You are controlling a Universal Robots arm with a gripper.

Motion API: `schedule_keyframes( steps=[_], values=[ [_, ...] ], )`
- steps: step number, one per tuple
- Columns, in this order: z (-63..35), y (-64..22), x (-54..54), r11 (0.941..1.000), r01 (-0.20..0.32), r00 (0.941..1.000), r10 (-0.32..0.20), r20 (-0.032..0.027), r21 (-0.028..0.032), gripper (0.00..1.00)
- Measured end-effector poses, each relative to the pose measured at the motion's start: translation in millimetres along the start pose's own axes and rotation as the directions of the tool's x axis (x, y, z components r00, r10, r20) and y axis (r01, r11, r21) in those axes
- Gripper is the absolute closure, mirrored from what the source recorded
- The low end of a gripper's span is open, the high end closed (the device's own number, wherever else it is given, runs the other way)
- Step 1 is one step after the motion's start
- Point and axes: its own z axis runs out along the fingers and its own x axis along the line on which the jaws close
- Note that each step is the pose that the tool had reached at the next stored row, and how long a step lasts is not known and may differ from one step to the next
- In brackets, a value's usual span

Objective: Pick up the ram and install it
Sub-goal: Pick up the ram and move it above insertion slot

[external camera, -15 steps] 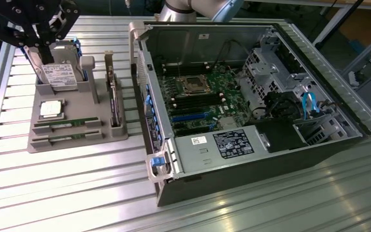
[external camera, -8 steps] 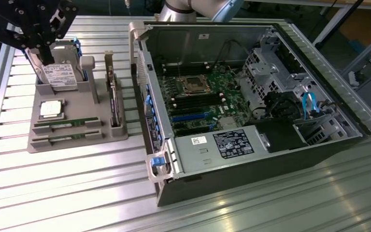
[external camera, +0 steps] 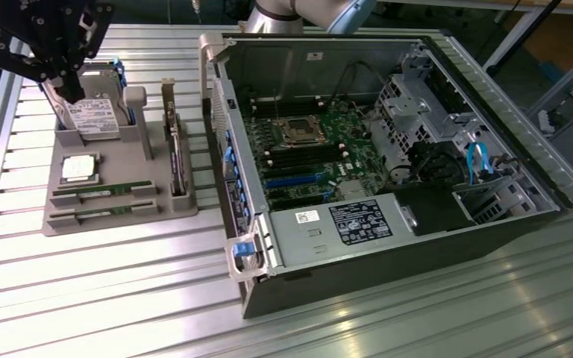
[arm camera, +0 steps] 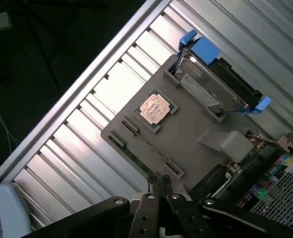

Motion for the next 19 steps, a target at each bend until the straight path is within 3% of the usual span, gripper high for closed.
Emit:
schedule_keyframes(
  steps=[3, 6, 11, 14, 19],
  values=[
    [0.5, 0.0, 0.0, 0.9959, 0.091, 0.9959, -0.091, -0.0037, 0.0038, 0.9],
    [0.8, 0.0, 0.0, 0.9895, 0.145, 0.9895, -0.145, -0.0063, 0.006, 0.9],
    [1.2, -0.1, -0.1, 0.9722, 0.234, 0.9722, -0.234, -0.0107, 0.0093, 0.9],
    [1.5, -0.1, -0.1, 0.9542, 0.299, 0.9542, -0.299, -0.0141, 0.0115, 0.9],
    [1.7, 0.1, -0.3, 0.9109, 0.412, 0.9109, -0.412, -0.0207, 0.0149, 0.9]
  ],
)
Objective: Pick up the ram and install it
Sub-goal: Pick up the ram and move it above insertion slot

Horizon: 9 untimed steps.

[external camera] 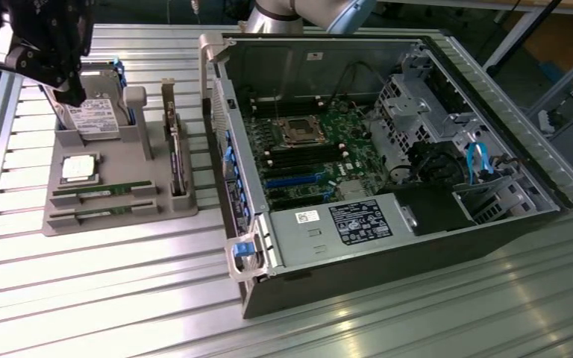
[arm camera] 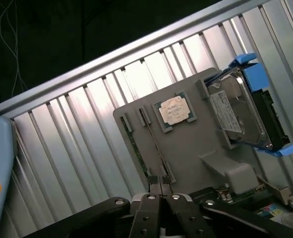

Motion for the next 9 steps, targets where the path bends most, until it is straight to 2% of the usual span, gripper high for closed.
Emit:
schedule_keyframes(
  steps=[5, 9],
  values=[
    [0.1, 0.1, -0.1, 0.9954, 0.096, 0.9954, -0.096, -0.0041, 0.0042, 0.9],
    [0.2, 0.0, -0.1, 0.9839, 0.178, 0.9839, -0.178, -0.0078, 0.0074, 0.9]
  ],
)
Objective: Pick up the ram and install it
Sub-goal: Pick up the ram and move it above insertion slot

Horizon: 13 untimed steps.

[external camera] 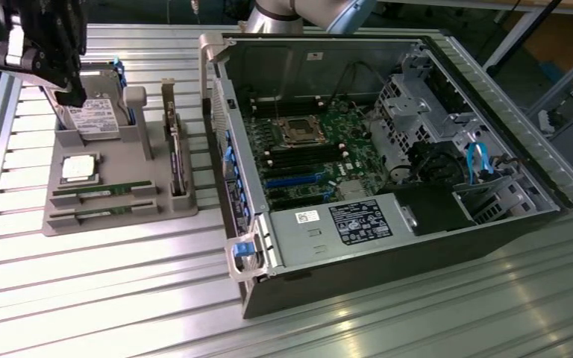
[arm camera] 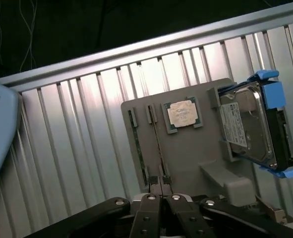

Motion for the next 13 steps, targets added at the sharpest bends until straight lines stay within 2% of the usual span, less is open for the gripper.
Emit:
schedule_keyframes(
  steps=[4, 9, 10, 11, 12, 13],
  values=[
    [0.0, 0.0, 0.0, 0.9973, 0.073, 0.9973, -0.073, -0.0031, 0.003, 0.9],
    [0.2, 0.0, 0.0, 0.9862, 0.165, 0.9862, -0.165, -0.0071, 0.0067, 0.9],
    [0.3, 0.0, 0.0, 0.9808, 0.195, 0.9808, -0.195, -0.0085, 0.0078, 0.9],
    [0.5, 0.0, -0.1, 0.967, 0.255, 0.967, -0.254, -0.0116, 0.01, 0.9],
    [0.5, 0.0, -0.1, 0.9611, 0.276, 0.9611, -0.276, -0.0126, 0.0107, 0.9],
    [0.5, 0.0, -0.1, 0.9592, 0.282, 0.9592, -0.282, -0.0129, 0.0108, 0.9]
  ],
)
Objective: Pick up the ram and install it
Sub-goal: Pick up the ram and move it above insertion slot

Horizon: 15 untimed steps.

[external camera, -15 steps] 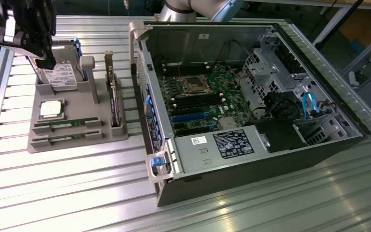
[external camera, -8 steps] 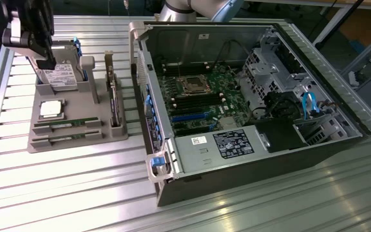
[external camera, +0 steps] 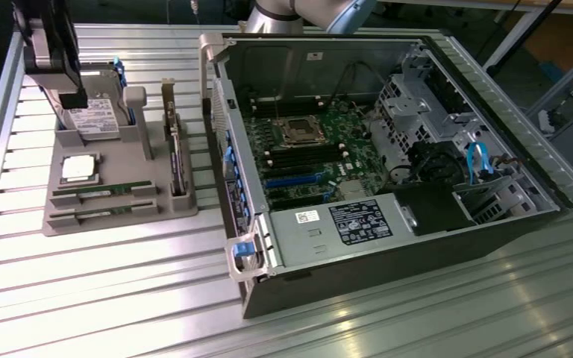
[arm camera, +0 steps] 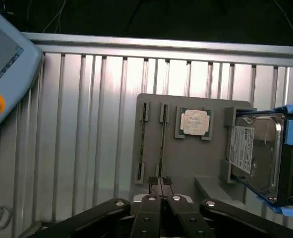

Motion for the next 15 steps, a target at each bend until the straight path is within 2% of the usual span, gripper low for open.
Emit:
schedule_keyframes(
  steps=[4, 5, 7, 8, 13, 14, 15],
  values=[
    [0.0, 0.0, 0.0, 1.0, 0.001, 1.0, -0.001, -0.0001, 0.0003, 0.9],
    [-0.1, 0.0, -0.1, 1.0, 0.0, 1.0, 0.0, -0.0005, 0.0032, 0.9],
    [0.0, 0.4, -0.1, 0.9999, 0.0, 1.0, 0.0, -0.0013, 0.0173, 0.9],
    [0.1, 0.6, -0.1, 0.9998, 0.0, 1.0, 0.0, -0.0016, 0.0216, 0.9],
    [0.3, 0.7, -0.2, 0.9997, 0.0, 1.0, 0.0, -0.0006, 0.0229, 0.9],
    [0.5, 0.7, -0.2, 0.9997, -0.001, 1.0, 0.0, 0.002, 0.0232, 0.9],
    [0.7, 0.6, -0.2, 0.9997, 0.0, 1.0, 0.0, 0.0073, 0.0235, 0.9]
  ],
)
